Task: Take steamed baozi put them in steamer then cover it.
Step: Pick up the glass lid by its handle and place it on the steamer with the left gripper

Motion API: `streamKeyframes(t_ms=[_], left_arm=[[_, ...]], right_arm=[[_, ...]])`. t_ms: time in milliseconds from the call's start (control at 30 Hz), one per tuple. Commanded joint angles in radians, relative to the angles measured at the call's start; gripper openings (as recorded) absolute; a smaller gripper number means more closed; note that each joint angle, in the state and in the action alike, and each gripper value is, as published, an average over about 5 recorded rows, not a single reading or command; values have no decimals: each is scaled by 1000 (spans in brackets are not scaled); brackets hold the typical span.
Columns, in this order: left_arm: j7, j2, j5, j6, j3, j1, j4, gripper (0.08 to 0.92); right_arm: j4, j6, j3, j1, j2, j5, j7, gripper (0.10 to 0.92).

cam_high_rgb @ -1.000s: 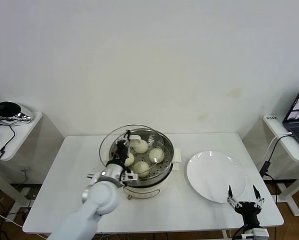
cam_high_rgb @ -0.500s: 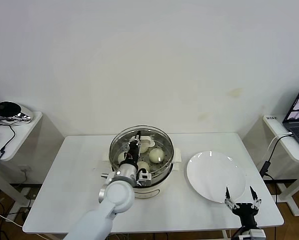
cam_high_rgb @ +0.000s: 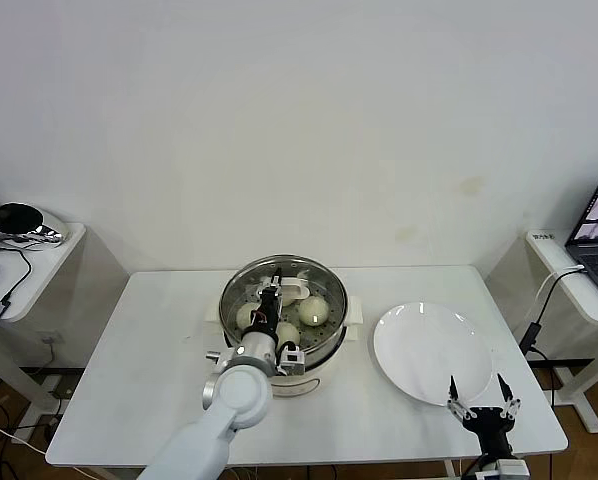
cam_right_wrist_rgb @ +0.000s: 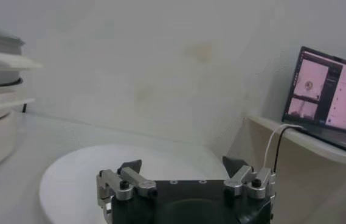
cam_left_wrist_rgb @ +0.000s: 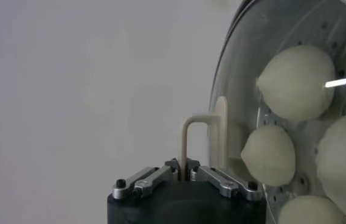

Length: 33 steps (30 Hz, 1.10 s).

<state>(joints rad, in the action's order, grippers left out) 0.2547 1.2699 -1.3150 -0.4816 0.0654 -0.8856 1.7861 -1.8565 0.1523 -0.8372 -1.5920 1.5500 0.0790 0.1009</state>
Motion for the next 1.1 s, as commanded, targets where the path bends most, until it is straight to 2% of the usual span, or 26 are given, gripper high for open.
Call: streamKeyframes(t_ms=[33,900,1000,1100], left_arm=[[2,14,1,1,-4,-3,-6,139],[4,8,20,15,-13,-31,26,139],[0,6,25,17,-17,-41,40,162],[-3,-3,31,19,-22,-61,72,231]], right_arm=[[-1,0,2,-1,0,2,0,823],[1,0,9,-2,2,10,2,823],[1,0,10,-2,3,12,2,823],[-1,0,11,-3,3,13,2,823]])
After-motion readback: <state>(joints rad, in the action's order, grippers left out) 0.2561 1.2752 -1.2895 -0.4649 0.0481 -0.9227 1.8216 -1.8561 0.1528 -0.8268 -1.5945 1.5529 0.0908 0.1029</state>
